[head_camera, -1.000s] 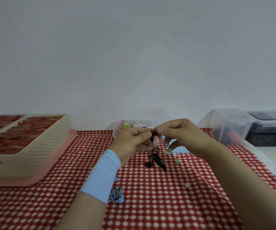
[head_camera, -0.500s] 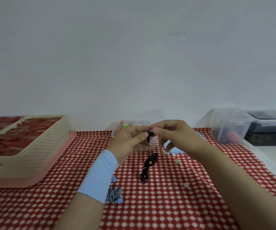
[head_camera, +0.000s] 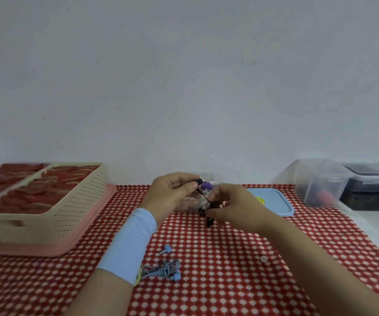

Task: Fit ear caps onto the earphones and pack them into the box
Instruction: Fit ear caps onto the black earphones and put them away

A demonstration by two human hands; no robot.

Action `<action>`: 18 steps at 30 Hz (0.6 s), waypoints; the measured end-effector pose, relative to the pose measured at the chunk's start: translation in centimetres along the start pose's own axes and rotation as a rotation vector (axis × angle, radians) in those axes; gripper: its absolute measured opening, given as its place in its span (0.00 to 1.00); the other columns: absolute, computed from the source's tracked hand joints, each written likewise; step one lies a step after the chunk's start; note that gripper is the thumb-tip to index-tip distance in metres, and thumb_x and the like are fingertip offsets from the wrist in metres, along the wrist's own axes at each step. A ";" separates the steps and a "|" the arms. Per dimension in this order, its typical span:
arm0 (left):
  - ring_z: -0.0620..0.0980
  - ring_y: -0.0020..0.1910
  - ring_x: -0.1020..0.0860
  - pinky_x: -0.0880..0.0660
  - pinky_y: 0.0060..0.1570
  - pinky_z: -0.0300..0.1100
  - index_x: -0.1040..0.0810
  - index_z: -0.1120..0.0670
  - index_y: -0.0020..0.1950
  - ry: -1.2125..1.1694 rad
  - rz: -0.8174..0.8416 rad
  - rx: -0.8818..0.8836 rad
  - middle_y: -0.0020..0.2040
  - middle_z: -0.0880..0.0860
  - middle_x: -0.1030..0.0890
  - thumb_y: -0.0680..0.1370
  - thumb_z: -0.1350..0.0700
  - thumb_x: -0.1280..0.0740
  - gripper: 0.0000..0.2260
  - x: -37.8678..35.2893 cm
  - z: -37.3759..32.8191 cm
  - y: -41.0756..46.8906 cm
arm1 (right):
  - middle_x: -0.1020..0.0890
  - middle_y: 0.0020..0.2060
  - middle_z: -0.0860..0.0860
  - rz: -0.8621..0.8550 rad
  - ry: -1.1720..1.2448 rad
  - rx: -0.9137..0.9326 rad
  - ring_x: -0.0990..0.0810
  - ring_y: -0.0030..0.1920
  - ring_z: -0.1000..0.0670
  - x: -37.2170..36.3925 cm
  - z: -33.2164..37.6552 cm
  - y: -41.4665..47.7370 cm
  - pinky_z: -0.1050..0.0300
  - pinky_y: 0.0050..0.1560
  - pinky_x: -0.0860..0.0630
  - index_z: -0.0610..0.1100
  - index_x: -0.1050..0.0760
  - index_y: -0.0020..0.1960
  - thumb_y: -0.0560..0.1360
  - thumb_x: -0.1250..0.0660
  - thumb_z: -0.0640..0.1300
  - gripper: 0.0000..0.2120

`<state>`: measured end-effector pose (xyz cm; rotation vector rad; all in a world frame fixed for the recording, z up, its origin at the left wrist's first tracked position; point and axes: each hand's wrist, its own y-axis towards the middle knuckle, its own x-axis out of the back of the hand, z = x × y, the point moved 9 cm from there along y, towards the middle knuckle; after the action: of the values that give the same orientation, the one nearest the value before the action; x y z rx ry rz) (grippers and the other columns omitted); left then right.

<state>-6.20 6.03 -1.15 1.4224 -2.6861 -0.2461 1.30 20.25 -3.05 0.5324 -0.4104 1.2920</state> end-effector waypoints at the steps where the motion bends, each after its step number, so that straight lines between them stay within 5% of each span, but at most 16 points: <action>1: 0.51 0.45 0.15 0.18 0.42 0.42 0.16 0.58 0.53 0.054 -0.020 -0.020 0.47 0.54 0.14 0.77 0.65 0.31 0.08 0.6 -0.7 0.2 | 0.15 0.40 0.52 -0.043 0.049 0.007 0.17 0.34 0.53 0.7 0.4 0.2 0.56 0.42 0.18 0.47 0.19 0.48 0.72 0.23 0.38 0.08; 5: 0.49 0.39 0.16 0.17 0.39 0.43 0.17 0.56 0.50 0.120 -0.091 -0.045 0.43 0.53 0.14 0.77 0.64 0.30 0.05 2.7 -2.8 2.0 | 0.16 0.41 0.58 -0.272 -0.082 0.097 0.21 0.33 0.63 4.0 2.4 1.8 0.66 0.40 0.28 0.54 0.18 0.47 0.73 0.24 0.44 0.06; 9: 0.46 0.39 0.16 0.18 0.44 0.41 0.17 0.51 0.48 0.331 -0.123 -0.051 0.43 0.52 0.15 0.77 0.60 0.29 0.04 3.7 -3.3 4.4 | 0.18 0.45 0.63 -0.282 -0.295 0.129 0.22 0.41 0.61 5.0 4.6 4.4 0.60 0.45 0.26 0.56 0.19 0.57 0.77 0.29 0.48 0.09; 14: 0.43 0.48 0.19 0.25 0.53 0.39 0.15 0.46 0.48 0.700 -0.071 0.025 0.47 0.44 0.17 0.75 0.52 0.29 0.04 4.1 -1.0 6.4 | 0.19 0.50 0.58 -0.106 -0.492 -0.001 0.21 0.48 0.52 3.3 3.5 8.2 0.55 0.50 0.24 0.52 0.24 0.66 0.75 0.26 0.50 0.20; 18: 0.40 0.49 0.22 0.26 0.56 0.38 0.15 0.45 0.48 0.936 0.054 0.080 0.45 0.39 0.20 0.75 0.52 0.29 0.05 3.2 1.6 5.9 | 0.17 0.46 0.57 0.042 -0.646 -0.053 0.19 0.49 0.52 1.5 1.3 8.5 0.53 0.50 0.21 0.52 0.17 0.55 0.74 0.25 0.54 0.12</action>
<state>-13.06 6.81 -1.62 1.0784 -1.9500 0.4337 -6.66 22.22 0.05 0.8990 -0.9913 1.1236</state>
